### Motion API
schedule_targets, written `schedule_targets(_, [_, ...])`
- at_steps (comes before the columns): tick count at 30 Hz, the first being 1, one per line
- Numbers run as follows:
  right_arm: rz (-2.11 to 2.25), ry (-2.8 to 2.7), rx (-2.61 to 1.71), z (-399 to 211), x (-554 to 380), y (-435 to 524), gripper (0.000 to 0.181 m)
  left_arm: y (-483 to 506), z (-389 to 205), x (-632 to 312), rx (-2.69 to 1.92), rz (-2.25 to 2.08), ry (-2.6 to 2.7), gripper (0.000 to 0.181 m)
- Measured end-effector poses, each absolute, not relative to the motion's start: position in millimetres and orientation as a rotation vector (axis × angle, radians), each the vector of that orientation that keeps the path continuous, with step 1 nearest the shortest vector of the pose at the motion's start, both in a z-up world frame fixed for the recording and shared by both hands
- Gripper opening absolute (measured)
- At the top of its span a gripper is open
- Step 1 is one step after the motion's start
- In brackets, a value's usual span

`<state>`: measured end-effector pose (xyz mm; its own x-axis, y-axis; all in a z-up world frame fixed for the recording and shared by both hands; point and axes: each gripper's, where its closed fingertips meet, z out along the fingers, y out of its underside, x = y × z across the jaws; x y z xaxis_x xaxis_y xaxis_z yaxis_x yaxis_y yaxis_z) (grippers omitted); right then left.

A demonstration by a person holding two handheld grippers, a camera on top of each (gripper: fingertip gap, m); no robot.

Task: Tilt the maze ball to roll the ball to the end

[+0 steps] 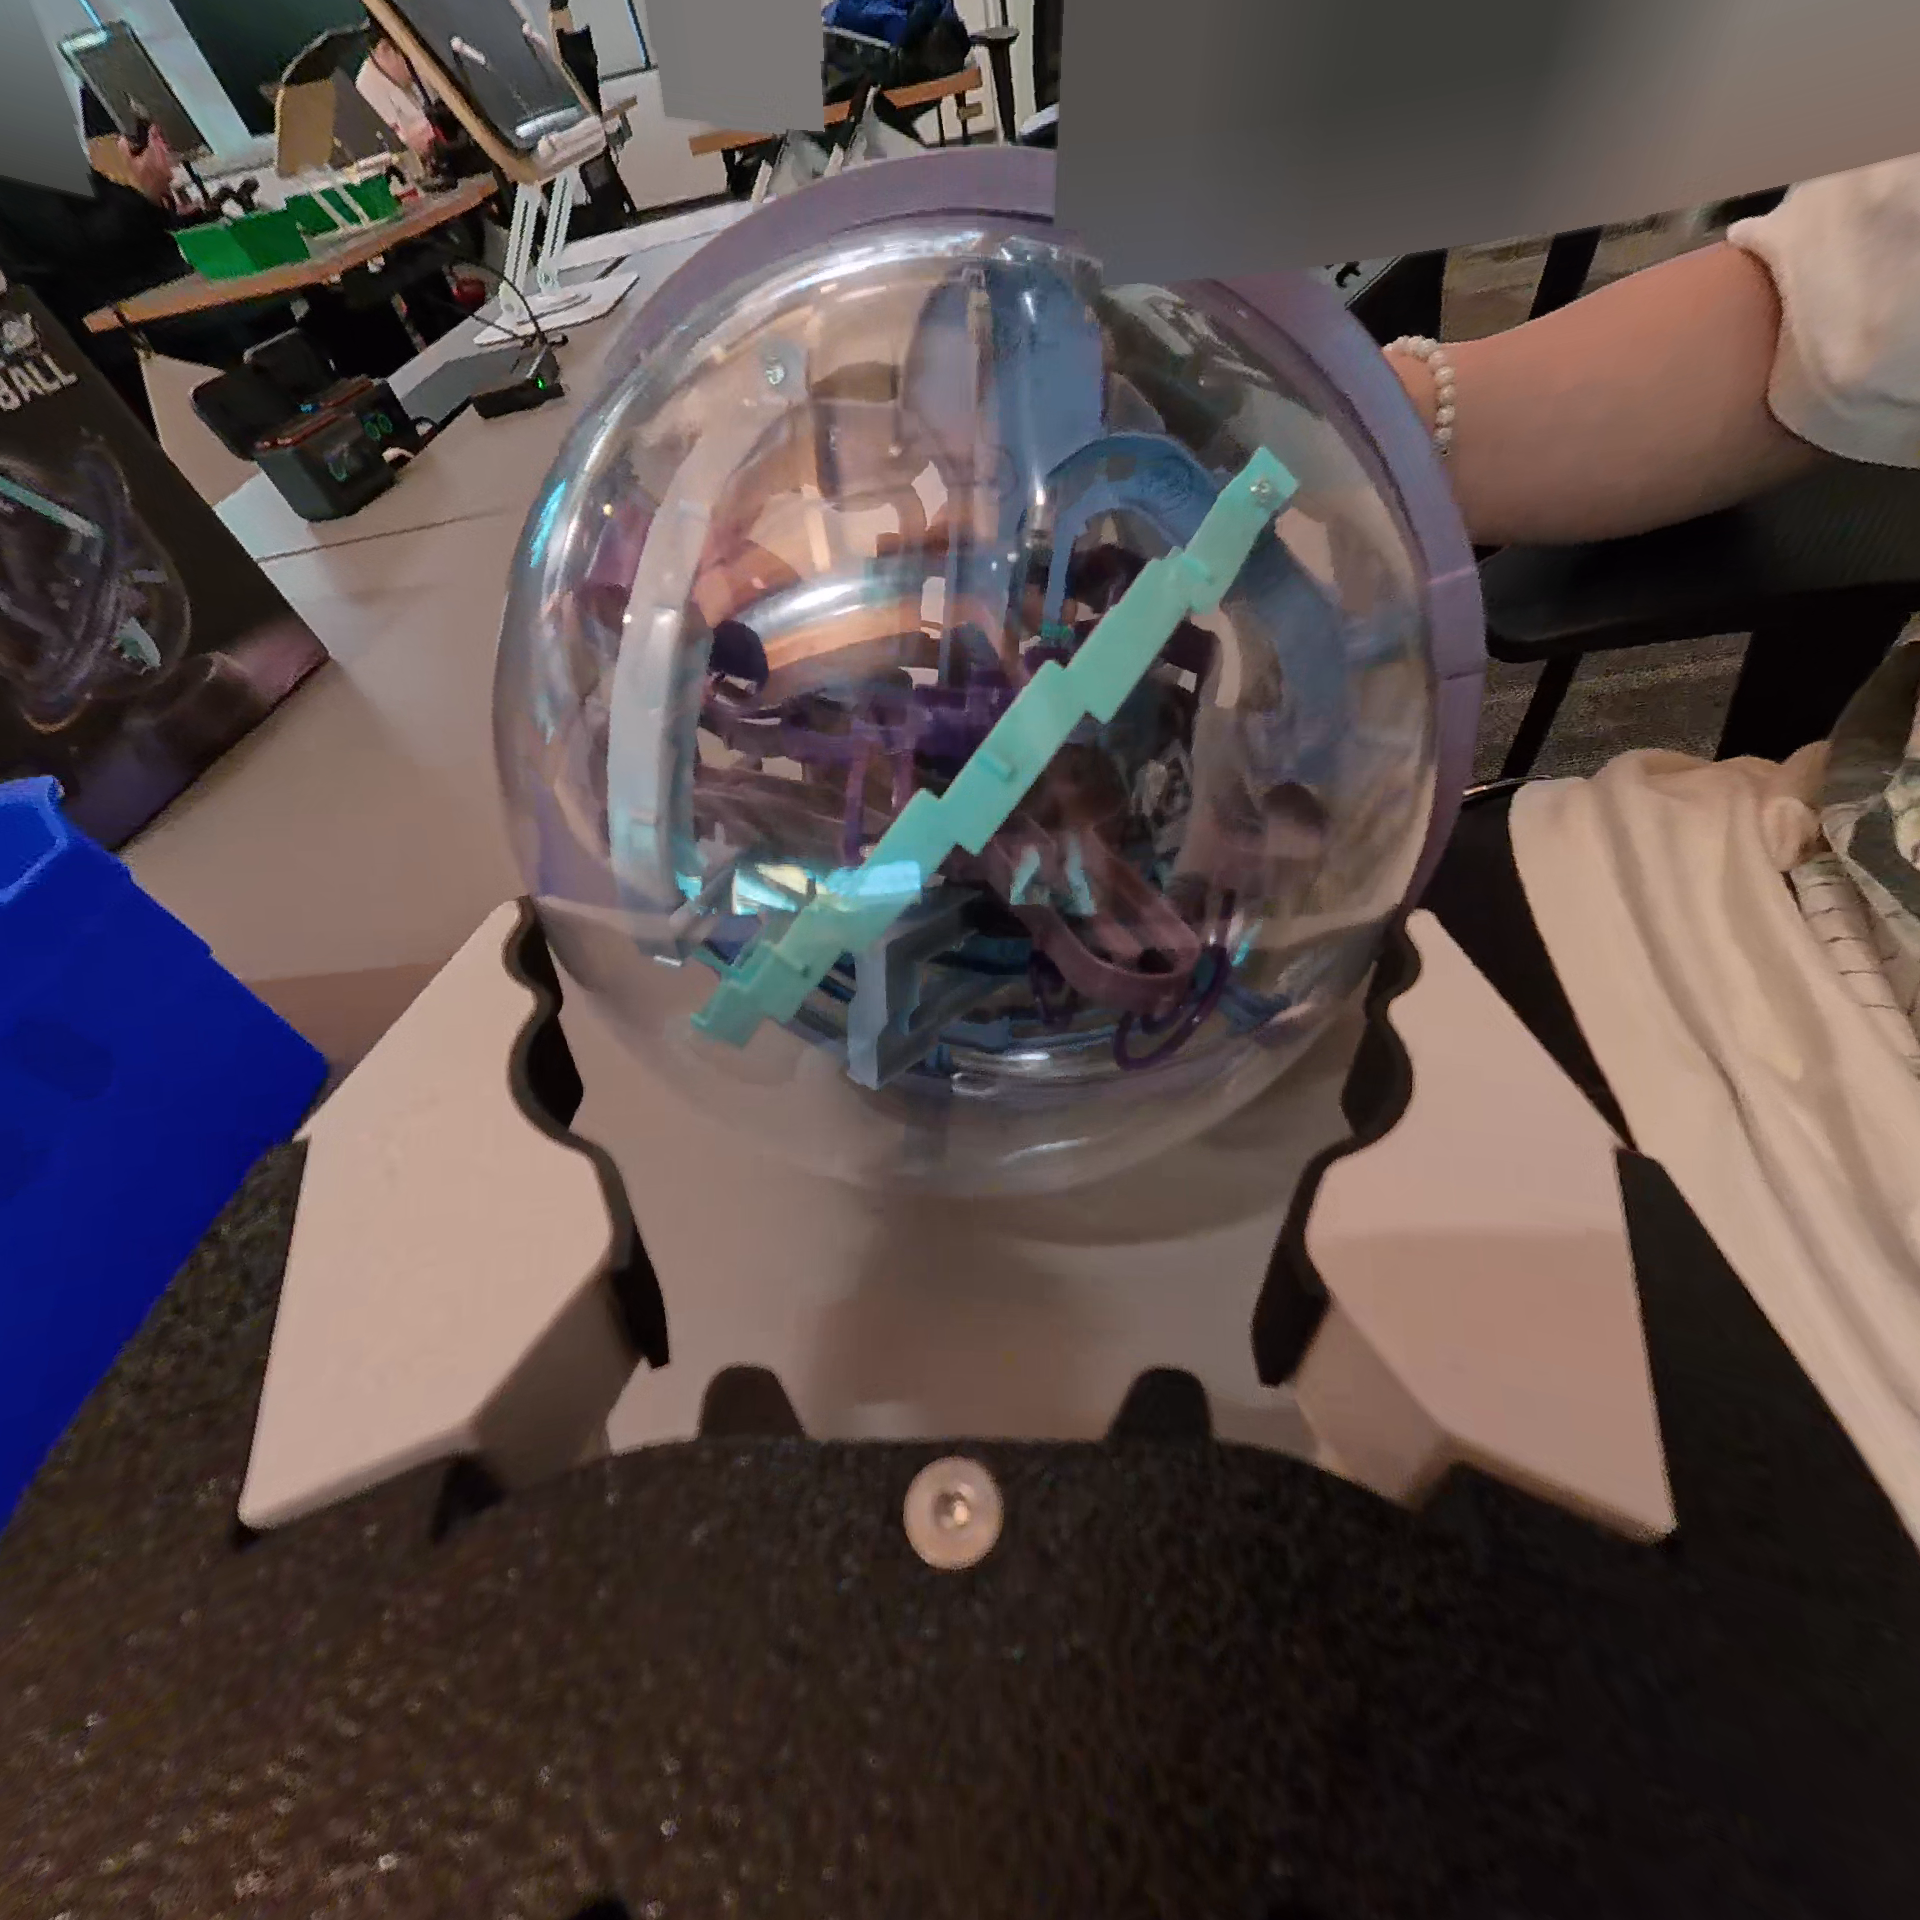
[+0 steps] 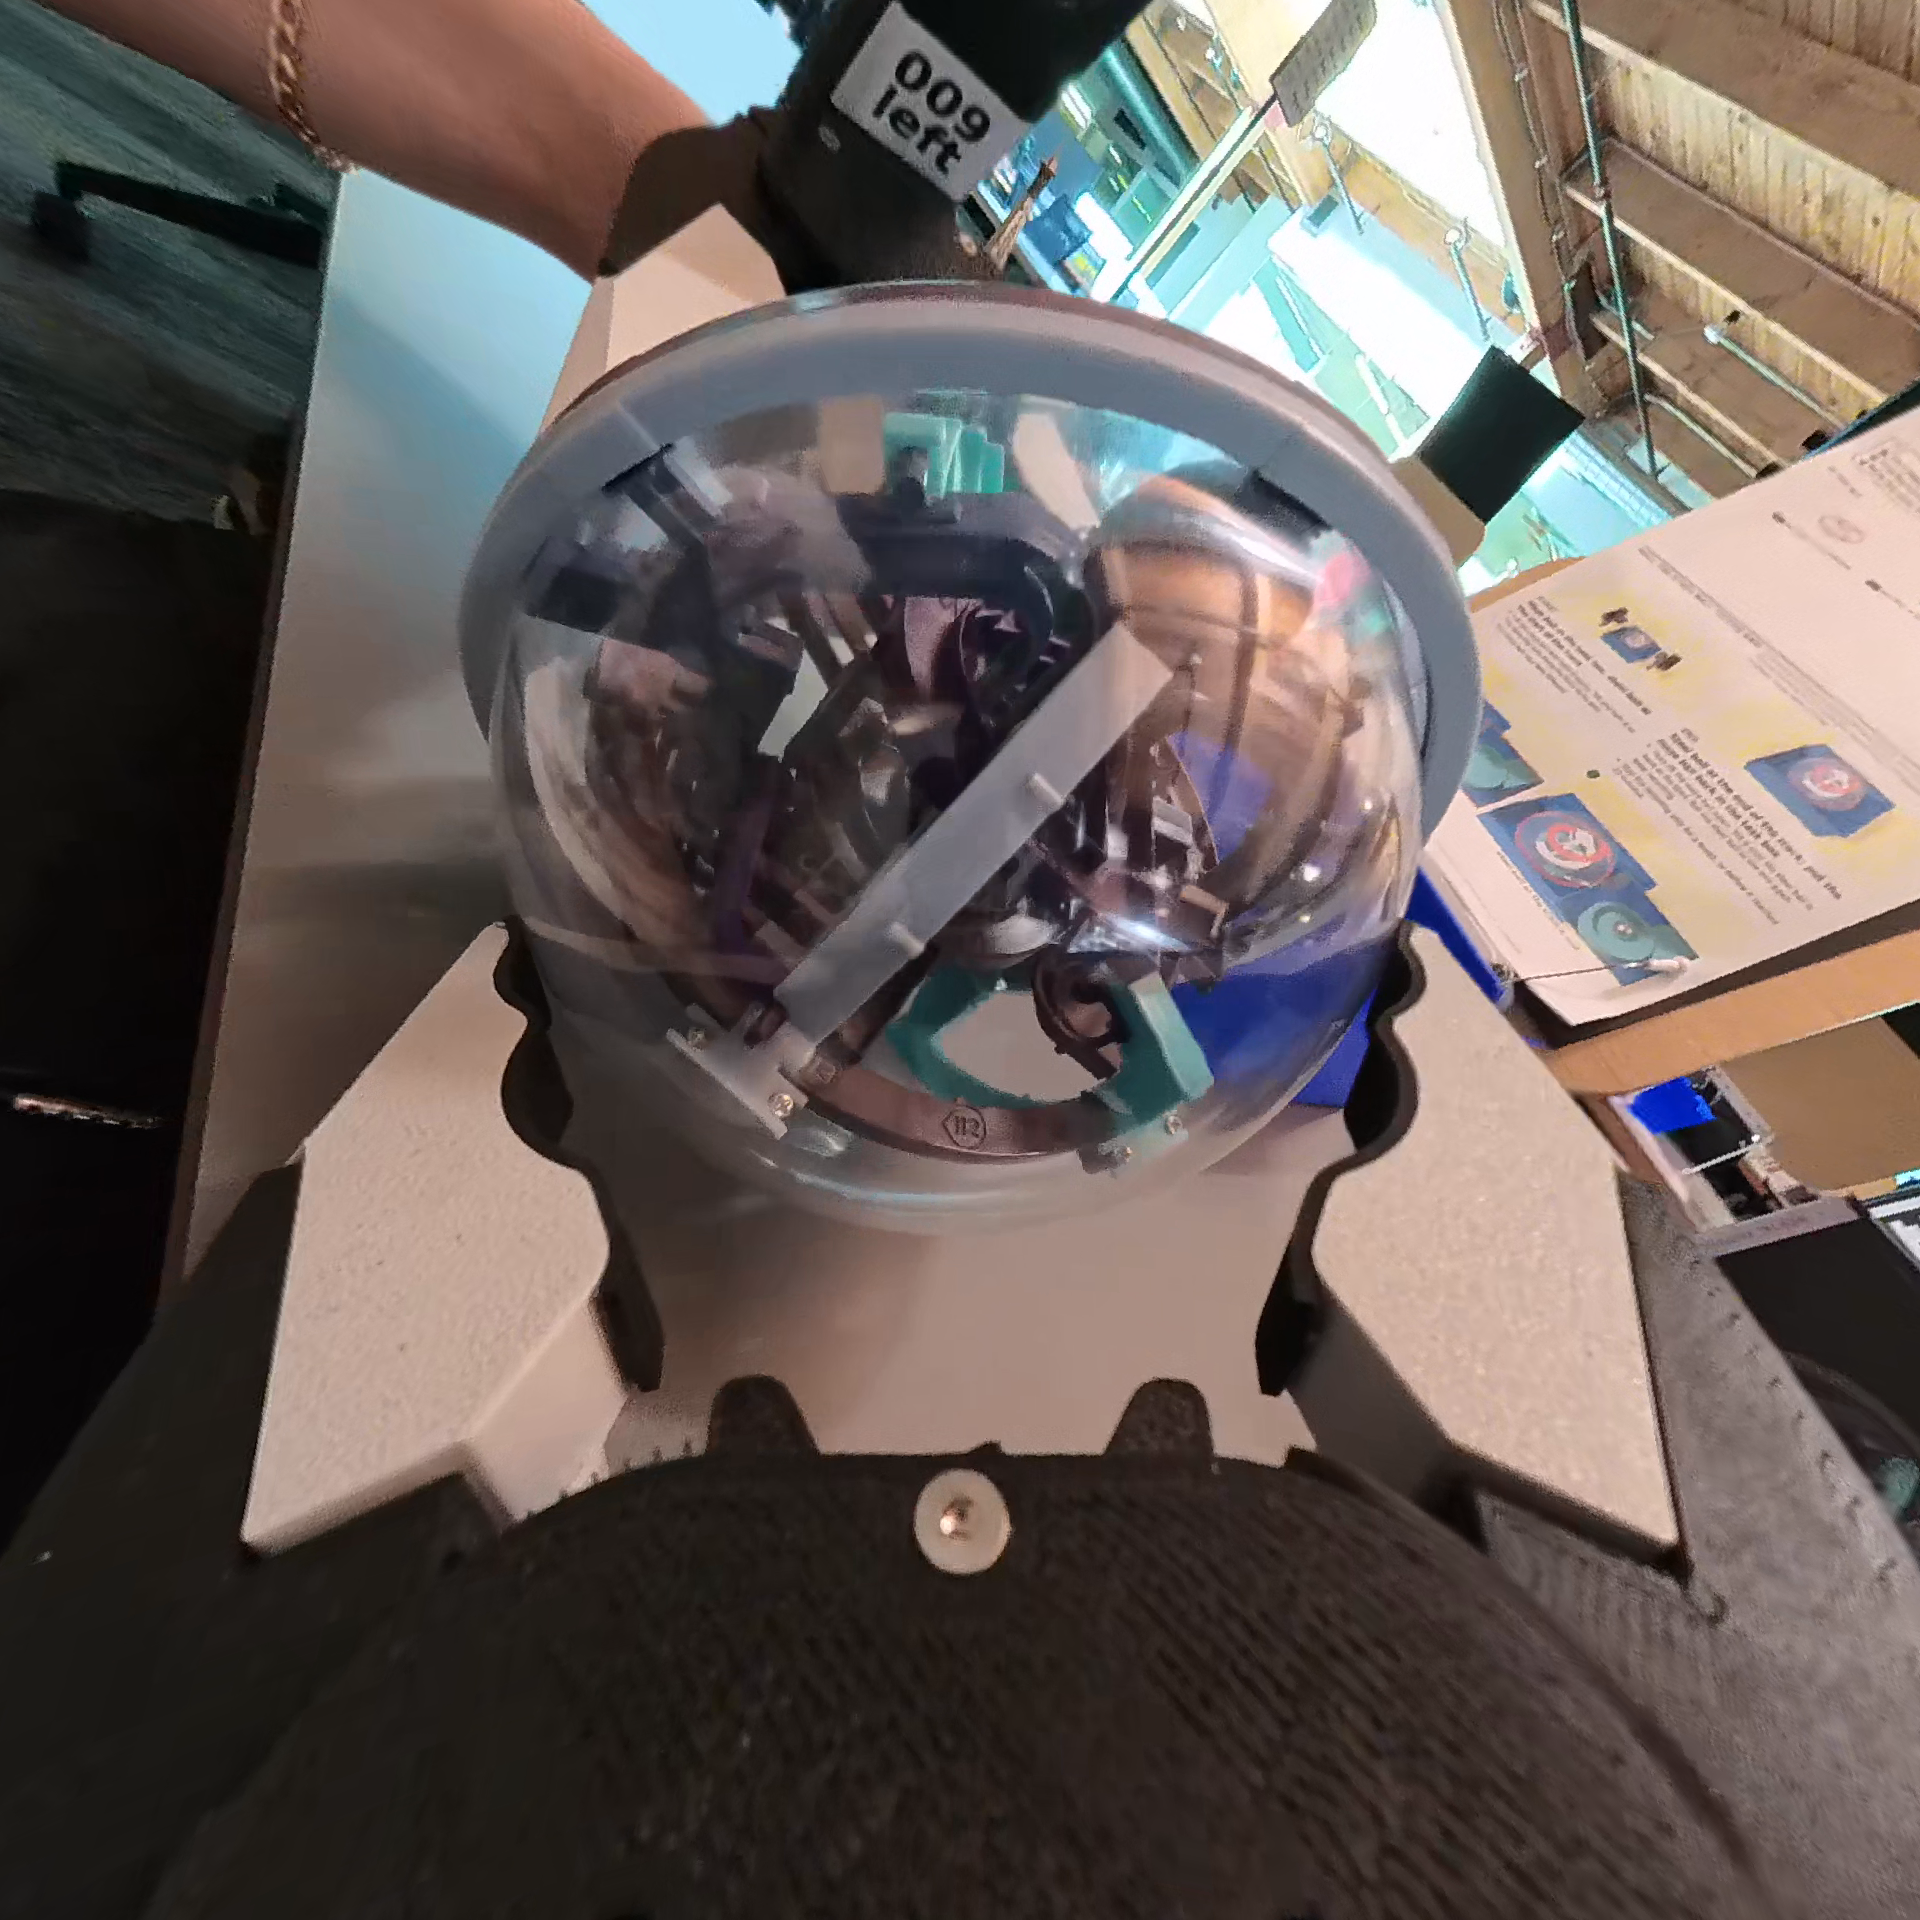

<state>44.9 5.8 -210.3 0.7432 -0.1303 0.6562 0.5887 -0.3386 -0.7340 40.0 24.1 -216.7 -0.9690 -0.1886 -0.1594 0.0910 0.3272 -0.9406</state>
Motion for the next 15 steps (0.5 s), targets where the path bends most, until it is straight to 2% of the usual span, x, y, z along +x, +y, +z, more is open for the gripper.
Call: schedule_targets(15, [-0.82, -0.427, -1.741, -206.5, 37.9, 10.0, 0.151, 26.8, -216.8, 36.5, -0.003, -1.746, 2.286, 0.147])
